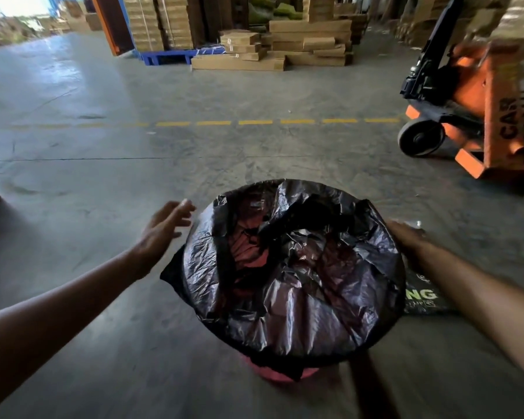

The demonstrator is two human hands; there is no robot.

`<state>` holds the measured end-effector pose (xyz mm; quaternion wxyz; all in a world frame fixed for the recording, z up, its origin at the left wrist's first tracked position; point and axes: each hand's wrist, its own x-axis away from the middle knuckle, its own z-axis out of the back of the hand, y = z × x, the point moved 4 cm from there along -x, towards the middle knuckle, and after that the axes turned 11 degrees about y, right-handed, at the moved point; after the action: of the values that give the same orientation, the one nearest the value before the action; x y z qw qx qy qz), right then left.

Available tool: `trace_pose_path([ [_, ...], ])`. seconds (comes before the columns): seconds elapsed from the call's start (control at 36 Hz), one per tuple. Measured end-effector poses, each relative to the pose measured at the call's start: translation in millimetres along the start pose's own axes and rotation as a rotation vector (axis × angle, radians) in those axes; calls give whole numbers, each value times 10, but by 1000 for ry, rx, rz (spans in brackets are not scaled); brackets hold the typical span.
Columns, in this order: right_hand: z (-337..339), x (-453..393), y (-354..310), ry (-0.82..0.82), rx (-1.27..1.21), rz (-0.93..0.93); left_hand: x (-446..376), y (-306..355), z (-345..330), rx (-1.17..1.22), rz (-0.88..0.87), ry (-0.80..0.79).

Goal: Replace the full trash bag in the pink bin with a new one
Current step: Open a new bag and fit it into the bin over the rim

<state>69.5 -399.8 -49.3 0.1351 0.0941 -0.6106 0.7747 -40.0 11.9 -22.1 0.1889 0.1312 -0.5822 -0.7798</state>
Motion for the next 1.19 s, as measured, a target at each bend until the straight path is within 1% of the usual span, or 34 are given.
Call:
trace_pose_path([
  [0.08,271,125,32,117,-83,184,250,42,180,76,-69,101],
  [0.11,337,247,34,115,-113,231,360,43,199,110,-72,81],
  [0.17,377,507,138,30,-80,318,570,-70,151,171,-18,-3],
  [0.22,289,812,304,-104,-17,313,790,-232,11,206,80,-112],
  [0.25,231,924,406,-169,-5,281,901,-313,-79,206,130,-141],
  [0.28,166,1023,487,-201,-15,245,1012,-383,-168,207,169,-161],
  [0.36,-20,1161,546,-189,-41,184,1171,-511,-350,221,242,-137],
  [0.5,-188,965,264,-144,-71,195,964,-223,-487,198,166,-73],
  [0.61,-280,668,15,-95,-97,220,638,35,-586,180,125,-51],
  [0.69,-324,465,-108,-86,-77,234,435,95,-664,159,117,-43],
  [0.83,-384,248,-46,-111,-38,225,254,-26,-757,138,160,9],
  [0.97,-422,126,6,-107,-27,226,146,-53,-783,103,132,35],
  [1.06,-430,67,48,-91,-89,246,6,-275,-735,65,159,86],
  [1.11,-440,78,48,-65,-125,247,-204,-576,-732,39,157,99],
  [1.14,-440,46,82,-61,-118,234,-214,-595,-734,30,157,105],
  [1.19,-474,60,79,-46,-135,214,-67,-404,-759,53,149,118],
])
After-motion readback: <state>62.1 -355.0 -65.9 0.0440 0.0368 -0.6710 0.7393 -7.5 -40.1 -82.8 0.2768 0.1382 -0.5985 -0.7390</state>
